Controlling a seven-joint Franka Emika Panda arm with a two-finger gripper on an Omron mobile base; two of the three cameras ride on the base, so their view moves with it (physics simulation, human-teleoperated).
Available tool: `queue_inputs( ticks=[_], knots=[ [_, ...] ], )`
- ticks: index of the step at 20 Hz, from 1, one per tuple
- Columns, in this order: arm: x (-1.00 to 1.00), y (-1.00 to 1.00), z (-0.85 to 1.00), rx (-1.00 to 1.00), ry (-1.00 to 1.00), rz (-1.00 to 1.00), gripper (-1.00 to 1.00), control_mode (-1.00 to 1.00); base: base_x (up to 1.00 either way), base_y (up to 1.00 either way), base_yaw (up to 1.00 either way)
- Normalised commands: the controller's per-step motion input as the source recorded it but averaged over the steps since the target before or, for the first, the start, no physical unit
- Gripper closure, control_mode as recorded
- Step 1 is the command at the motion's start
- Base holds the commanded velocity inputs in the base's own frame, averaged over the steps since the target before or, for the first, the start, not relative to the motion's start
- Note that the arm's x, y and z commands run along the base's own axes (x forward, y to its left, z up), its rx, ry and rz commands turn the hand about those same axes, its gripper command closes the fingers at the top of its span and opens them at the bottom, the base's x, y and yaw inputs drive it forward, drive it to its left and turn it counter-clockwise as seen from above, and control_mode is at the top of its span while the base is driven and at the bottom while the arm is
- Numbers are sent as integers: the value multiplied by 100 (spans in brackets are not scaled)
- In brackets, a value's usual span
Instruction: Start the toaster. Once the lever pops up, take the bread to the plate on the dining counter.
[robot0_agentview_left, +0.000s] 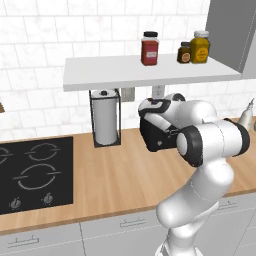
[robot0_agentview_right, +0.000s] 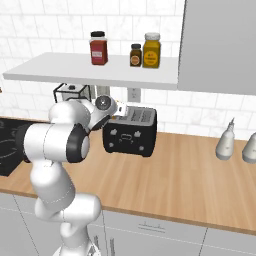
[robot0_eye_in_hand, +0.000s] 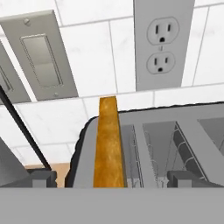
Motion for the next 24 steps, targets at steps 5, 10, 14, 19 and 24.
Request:
queue_inputs(
  ticks=[5, 10, 14, 19, 24],
  knots=[
    [9, -2, -12, 0, -1, 0, -100, -100, 0, 0, 0],
    [15, 0, -9, 0, 0, 0, -100, -100, 0, 0, 0],
    [3, 0, -9, 0, -1, 0, -100, -100, 0, 0, 0],
    [2, 0, -26, 0, 0, 0, -100, -100, 0, 0, 0],
    [0, 0, -18, 0, 0, 0, 100, -100, 0, 0, 0]
  ],
)
